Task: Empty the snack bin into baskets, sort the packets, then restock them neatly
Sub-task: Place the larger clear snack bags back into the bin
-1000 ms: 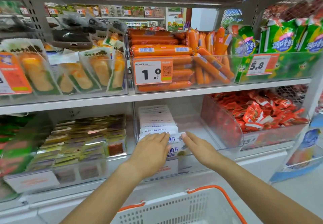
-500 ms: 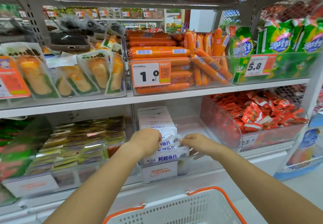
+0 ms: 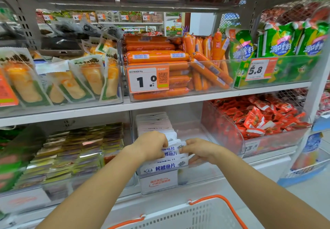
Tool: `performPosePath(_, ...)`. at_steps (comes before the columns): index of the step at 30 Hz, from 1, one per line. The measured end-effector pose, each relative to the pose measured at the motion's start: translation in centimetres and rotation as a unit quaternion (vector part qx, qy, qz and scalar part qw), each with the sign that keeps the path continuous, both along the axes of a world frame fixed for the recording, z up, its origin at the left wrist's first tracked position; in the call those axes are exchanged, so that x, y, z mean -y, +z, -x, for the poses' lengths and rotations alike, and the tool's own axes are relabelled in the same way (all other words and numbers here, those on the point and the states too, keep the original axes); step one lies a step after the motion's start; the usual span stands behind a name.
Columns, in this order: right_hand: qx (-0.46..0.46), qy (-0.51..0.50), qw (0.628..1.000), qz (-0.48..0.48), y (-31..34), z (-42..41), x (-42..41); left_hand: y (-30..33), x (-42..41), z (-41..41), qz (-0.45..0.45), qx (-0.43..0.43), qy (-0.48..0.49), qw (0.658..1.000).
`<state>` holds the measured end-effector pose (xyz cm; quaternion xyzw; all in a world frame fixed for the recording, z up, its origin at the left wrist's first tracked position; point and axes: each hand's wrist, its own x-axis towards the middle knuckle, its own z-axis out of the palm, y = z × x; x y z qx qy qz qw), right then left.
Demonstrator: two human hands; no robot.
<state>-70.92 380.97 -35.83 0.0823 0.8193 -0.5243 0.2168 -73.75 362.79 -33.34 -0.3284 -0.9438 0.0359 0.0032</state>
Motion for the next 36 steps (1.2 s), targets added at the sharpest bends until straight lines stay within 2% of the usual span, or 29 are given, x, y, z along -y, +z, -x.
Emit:
performPosePath(3,-0.027,-0.021,0.998,0.044,-0.3,-0.2,0.2,0.0,0.2,-0.4,0.014,-0.061,-0.017,0.998)
performPosePath(5,-0.038,-0.020,0.998,0.036,-0.6,-0.3,0.3,-0.5,0.7,-0.7,0.022,-0.062,-0.013,0.998)
performPosePath(8,-0.041,0.027,0.995,-0.086,-0.3,-0.6,0.6,-0.6,1.0,-1.0,0.029,-0.007,0.006,1.000)
performPosePath(10,-0.048,0.046,0.986,-0.155,0.1,-0.8,1.0,0.3,1.5,-1.4,-0.053,0.035,0.035,0.997)
performPosePath(12,-0.071,0.022,0.981,-0.182,0.1,-0.9,1.0,0.7,2.5,-1.6,-0.148,-0.028,0.075,0.986)
performPosePath(14,-0.100,-0.015,0.980,-0.169,0.0,-1.0,1.0,-0.2,3.8,-1.4,-0.231,-0.089,0.142,0.959)
performPosePath(16,-0.125,-0.032,0.985,-0.114,0.1,-1.0,1.6,-1.7,4.8,-1.6,-0.329,-0.016,0.212,0.920)
performPosePath(18,-0.168,-0.016,0.982,-0.081,0.3,-0.9,2.7,-3.0,4.5,-2.1,-0.428,0.100,0.283,0.852)
performPosePath(20,-0.211,0.037,0.969,-0.121,0.0,-0.5,3.9,-3.8,3.7,-2.7,-0.498,0.136,0.327,0.791)
performPosePath(21,-0.225,0.077,0.955,-0.177,-0.3,-0.2,4.5,-3.9,3.5,-2.9,-0.522,0.121,0.333,0.776)
performPosePath(23,-0.257,0.137,0.906,-0.307,-1.1,0.2,5.2,-4.2,3.3,-3.2,-0.533,0.086,0.335,0.772)
performPosePath(25,-0.295,0.145,0.865,-0.380,-1.5,-0.1,5.4,-4.3,3.3,-3.1,-0.524,0.079,0.342,0.776)
performPosePath(28,-0.304,0.126,0.847,-0.417,-2.1,-1.5,5.2,-4.5,3.1,-2.9,-0.513,0.067,0.348,0.782)
performPosePath(31,-0.246,0.135,0.865,-0.415,-2.5,-1.7,5.3,-4.6,3.0,-3.0,-0.513,0.058,0.358,0.778)
performPosePath(33,-0.235,0.127,0.888,-0.374,-1.3,-0.9,5.5,-4.5,3.0,-3.1,-0.513,0.061,0.355,0.779)
performPosePath(36,-0.210,-0.042,0.955,-0.206,0.0,1.1,4.8,-4.3,3.5,-3.2,-0.491,0.074,0.329,0.803)
